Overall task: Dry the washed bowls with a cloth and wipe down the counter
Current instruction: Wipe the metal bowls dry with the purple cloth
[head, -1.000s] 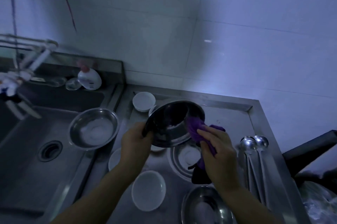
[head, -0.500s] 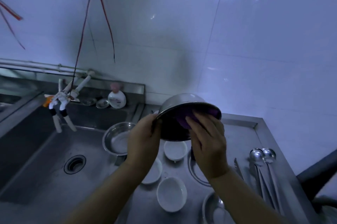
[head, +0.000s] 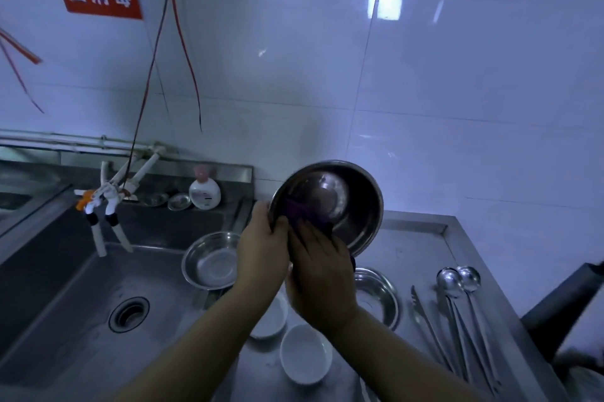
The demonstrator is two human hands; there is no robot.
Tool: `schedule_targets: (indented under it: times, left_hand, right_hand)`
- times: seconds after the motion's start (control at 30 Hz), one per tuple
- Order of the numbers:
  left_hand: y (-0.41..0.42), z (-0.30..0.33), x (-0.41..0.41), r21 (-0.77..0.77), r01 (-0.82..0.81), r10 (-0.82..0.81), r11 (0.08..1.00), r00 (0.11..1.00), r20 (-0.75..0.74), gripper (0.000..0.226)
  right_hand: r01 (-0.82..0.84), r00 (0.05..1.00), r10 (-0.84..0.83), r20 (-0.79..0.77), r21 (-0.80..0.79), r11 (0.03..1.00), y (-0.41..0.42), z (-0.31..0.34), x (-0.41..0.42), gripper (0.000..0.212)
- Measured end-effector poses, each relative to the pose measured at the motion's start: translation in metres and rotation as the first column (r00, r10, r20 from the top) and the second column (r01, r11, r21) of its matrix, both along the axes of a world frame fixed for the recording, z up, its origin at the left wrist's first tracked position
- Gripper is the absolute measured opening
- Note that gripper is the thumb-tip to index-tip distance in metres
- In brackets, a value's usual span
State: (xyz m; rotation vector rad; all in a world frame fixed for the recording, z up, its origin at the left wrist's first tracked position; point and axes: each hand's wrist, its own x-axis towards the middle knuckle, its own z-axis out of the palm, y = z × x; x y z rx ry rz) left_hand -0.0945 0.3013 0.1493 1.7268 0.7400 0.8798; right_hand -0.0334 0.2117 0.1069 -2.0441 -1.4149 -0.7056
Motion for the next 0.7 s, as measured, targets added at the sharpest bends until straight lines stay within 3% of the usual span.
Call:
schedule_targets:
  times: [0.13,0.23,0.3,0.37,0.53,0.63,0.7]
  left_hand:
    - [0.006,0.005,-0.005,0.17,0.067,-0.044,0.983,0.99,-0.136,0.034]
    - [0.01,0.011,-0.008,0.306,0.12,-0.047,0.945,0.971,-0.235,0.037]
    - [0.011,0.016,-0.009,0.339,0.15,-0.064,0.929,0.965,-0.252,0.035]
    - [0.011,0.021,-0.006,0.312,0.14,-0.076,0.94,0.975,-0.21,0.033]
    - [-0.002,0.018,0.011,0.149,0.081,-0.063,0.986,0.991,-0.12,0.044]
    - [-0.009,0.014,0.015,-0.006,0.092,-0.092,0.996,0.992,-0.088,0.05]
    - [-0.009,0.013,0.014,-0.053,0.107,-0.111,0.993,0.991,-0.07,0.054]
  right_hand:
    - [-0.066,0.956,0.088,0.279,-0.087,0.994,-0.018,-0.008,0.031,0.04]
    - [-0.107,0.847,0.207,0.49,-0.223,0.969,-0.035,-0.003,0.066,0.032]
    - [-0.106,0.778,0.245,0.579,-0.264,0.959,-0.041,0.008,0.086,0.028]
    - [-0.091,0.766,0.212,0.606,-0.225,0.97,-0.039,0.016,0.095,0.026]
    - [-0.001,0.918,0.017,0.396,-0.041,0.999,-0.025,0.008,0.069,0.03]
    - [0.003,0.989,-0.004,0.145,0.012,1.0,-0.01,0.001,0.042,0.035]
    - [-0.018,0.996,0.014,0.087,0.046,0.999,-0.005,0.0,0.034,0.033]
